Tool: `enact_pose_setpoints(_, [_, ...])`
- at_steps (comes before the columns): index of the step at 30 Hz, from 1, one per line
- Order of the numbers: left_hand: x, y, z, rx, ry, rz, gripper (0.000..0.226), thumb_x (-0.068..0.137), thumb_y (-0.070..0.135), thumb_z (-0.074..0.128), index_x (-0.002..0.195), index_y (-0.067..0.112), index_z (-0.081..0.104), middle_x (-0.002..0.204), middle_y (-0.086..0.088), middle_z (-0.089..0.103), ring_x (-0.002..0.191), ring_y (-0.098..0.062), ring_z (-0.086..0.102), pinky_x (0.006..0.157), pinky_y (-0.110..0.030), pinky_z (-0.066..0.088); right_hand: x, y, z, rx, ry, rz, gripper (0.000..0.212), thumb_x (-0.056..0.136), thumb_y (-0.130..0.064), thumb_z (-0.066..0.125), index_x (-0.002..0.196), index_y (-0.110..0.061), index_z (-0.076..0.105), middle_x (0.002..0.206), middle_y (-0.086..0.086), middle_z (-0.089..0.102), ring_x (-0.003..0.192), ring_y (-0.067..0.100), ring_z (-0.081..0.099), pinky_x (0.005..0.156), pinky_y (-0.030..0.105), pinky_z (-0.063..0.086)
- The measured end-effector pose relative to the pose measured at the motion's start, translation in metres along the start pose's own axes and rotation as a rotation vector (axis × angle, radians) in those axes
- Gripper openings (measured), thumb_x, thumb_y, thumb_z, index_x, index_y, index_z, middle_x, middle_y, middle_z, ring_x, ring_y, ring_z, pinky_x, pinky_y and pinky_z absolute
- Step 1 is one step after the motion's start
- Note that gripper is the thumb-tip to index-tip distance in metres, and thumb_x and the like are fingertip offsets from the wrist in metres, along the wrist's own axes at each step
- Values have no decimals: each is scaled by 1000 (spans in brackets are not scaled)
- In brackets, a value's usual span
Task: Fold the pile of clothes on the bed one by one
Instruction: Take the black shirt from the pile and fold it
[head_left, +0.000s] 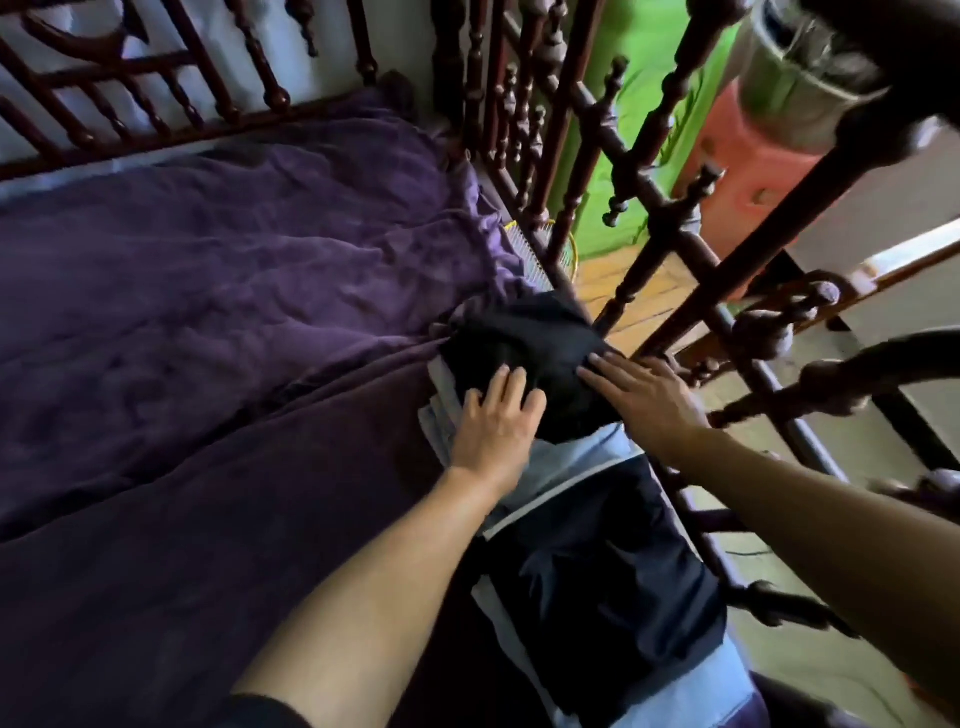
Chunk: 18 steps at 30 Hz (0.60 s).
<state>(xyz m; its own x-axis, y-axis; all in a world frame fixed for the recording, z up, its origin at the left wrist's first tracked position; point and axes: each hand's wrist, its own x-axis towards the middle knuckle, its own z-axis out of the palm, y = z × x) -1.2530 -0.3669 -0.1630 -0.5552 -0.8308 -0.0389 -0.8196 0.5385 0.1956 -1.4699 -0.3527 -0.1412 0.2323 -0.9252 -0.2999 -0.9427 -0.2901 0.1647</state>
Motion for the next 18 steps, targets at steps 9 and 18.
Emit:
enact_pose_setpoints(9, [-54,27,69,-123,-232,59,34,84,1,53,115,13,46,160,-11,-7,147,-25,-13,117,-45,18,-34,-17,74,139,-295,112,70,95,-8,35,154,-30,3,162,0,-5,149,18,7,112,33,28])
enact_pose_setpoints(18, [-112,51,-6,-117,-307,-194,33,92,11,44,124,14,47,127,-9,46,117,-28,46,93,-40,38,-72,-42,8,146,-175,29,46,90,-15,44,135,-22,44,130,4,50,122,26,48,96,38,43])
